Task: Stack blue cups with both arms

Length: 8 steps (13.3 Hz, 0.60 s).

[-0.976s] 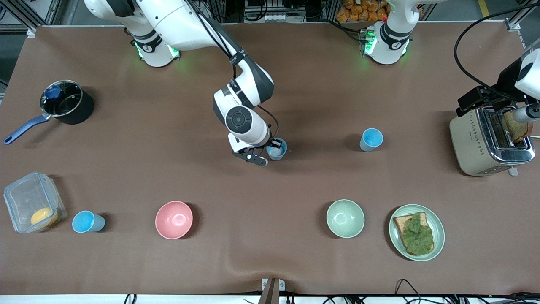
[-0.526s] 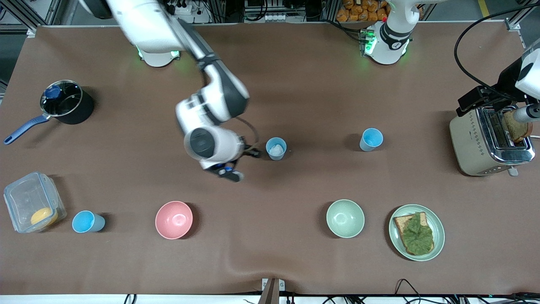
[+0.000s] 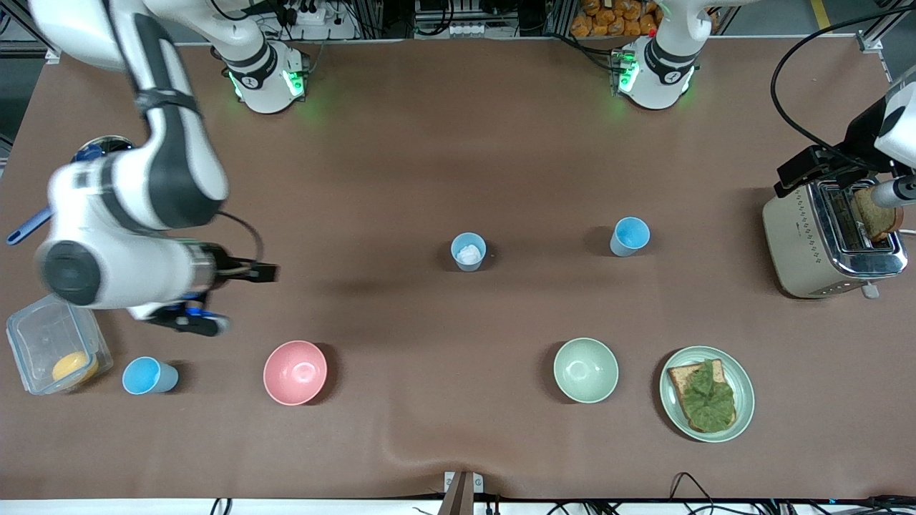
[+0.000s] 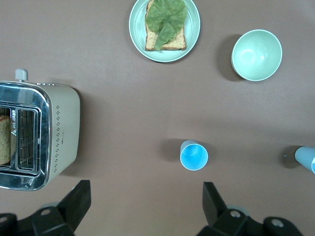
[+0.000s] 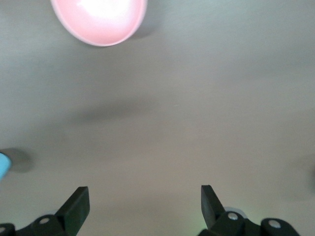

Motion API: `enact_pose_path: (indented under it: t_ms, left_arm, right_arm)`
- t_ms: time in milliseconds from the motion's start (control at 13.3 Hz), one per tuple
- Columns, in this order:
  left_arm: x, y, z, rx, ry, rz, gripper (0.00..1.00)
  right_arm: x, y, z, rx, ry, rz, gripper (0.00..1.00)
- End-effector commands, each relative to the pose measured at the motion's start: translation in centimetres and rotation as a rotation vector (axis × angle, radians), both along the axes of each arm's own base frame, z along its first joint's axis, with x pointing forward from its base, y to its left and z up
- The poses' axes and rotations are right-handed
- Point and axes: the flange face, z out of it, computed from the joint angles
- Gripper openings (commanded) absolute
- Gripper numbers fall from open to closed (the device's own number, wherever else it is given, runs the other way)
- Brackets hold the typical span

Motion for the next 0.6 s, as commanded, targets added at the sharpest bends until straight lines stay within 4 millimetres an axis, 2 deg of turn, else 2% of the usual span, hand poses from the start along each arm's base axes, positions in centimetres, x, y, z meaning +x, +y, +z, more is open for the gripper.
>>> enact_pose_path:
  t_ms: [0, 75, 150, 375, 526]
  left_arm:
    - [-0.3, 0.1, 0.5, 0.026, 0.004, 0.001, 1.0]
    - [-0.4, 0.0, 0.6, 0.027, 0.004, 0.001, 1.0]
    - [-0.4, 0.0, 0.6, 0.027, 0.004, 0.001, 1.0]
    - [-0.4, 0.1, 0.6, 0.026, 0.004, 0.001, 1.0]
    - [-0.4, -0.2, 0.6, 0.027, 0.004, -0.003, 1.0]
  right_arm:
    - [-1.6, -5.7, 3.3, -0.026, -0.037, 0.089, 1.0]
    - [-2.6, -8.6, 4.3, -0.009, -0.055, 0.082, 1.0]
    - [-4.1, -10.3, 6.0, 0.002, -0.097, 0.081, 1.0]
    - [-8.4, -12.4, 9.6, 0.001, -0.133, 0.071, 1.0]
    - [-10.2, -13.3, 13.9, -0.013, -0.203, 0.056, 1.0]
